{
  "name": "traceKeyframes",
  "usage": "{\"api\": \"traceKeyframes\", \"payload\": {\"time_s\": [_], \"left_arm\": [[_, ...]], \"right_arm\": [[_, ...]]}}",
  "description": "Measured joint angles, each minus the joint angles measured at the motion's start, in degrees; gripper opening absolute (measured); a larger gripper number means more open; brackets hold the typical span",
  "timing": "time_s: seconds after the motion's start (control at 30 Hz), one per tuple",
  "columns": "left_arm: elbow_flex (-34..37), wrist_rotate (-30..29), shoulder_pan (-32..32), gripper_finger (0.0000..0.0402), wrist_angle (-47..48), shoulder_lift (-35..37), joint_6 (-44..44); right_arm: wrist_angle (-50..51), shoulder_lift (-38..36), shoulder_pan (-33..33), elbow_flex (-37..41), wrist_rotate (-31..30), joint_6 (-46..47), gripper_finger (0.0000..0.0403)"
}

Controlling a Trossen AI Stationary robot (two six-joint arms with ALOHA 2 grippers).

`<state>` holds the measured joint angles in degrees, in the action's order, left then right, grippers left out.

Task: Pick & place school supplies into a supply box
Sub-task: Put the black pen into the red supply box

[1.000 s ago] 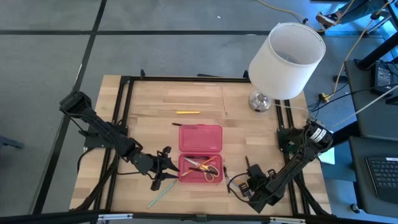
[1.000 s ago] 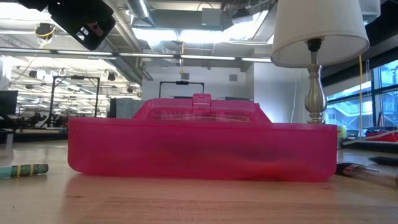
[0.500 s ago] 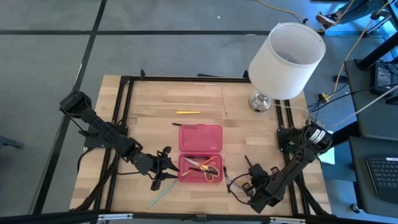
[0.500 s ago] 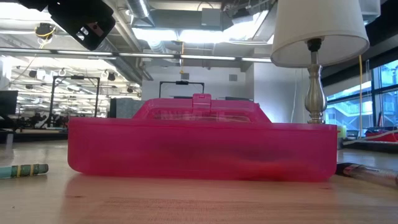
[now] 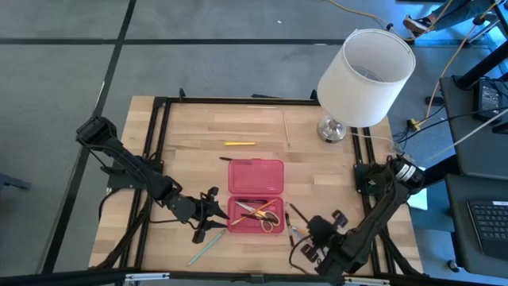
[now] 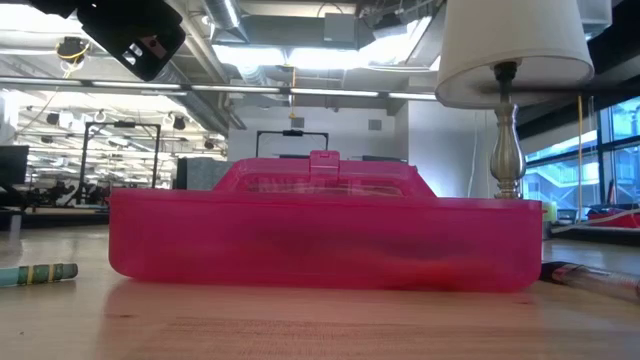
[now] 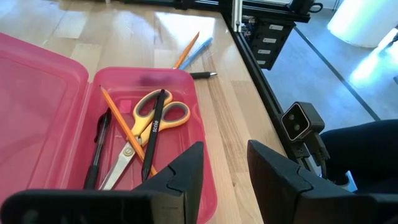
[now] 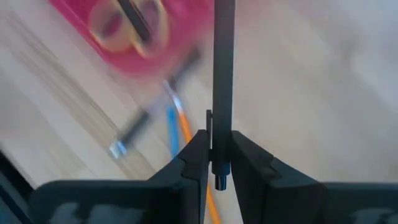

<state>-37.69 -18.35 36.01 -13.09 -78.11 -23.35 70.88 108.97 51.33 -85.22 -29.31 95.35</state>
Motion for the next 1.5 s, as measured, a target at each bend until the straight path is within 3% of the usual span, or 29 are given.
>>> {"api": "traceKeyframes", "payload": {"time_s": [0.17, 0.4, 0.57, 1.03, 1.5], "left_arm": [[0.0, 0.0, 0.0, 0.0116, 0.0, 0.0, 0.0], [0.0, 0.0, 0.0, 0.0116, 0.0, 0.0, 0.0], [0.0, 0.0, 0.0, 0.0116, 0.0, 0.0, -0.1], [0.0, 0.1, 0.0, 0.0116, 0.0, 0.0, 0.0], [0.0, 0.0, 0.0, 0.0116, 0.0, 0.0, 0.1]], "right_arm": [[-5.8, 0.0, -3.2, -1.8, -7.0, -11.9, 0.0063], [-20.9, 0.8, -9.8, -1.4, -6.4, -32.3, 0.0066], [-27.5, 1.8, -14.0, -1.4, -3.3, -41.2, 0.0066], [-29.1, 8.1, -19.0, -1.4, 7.7, -44.6, 0.0067], [-29.1, 11.0, -19.6, -1.4, 10.1, -44.9, 0.0067]]}}
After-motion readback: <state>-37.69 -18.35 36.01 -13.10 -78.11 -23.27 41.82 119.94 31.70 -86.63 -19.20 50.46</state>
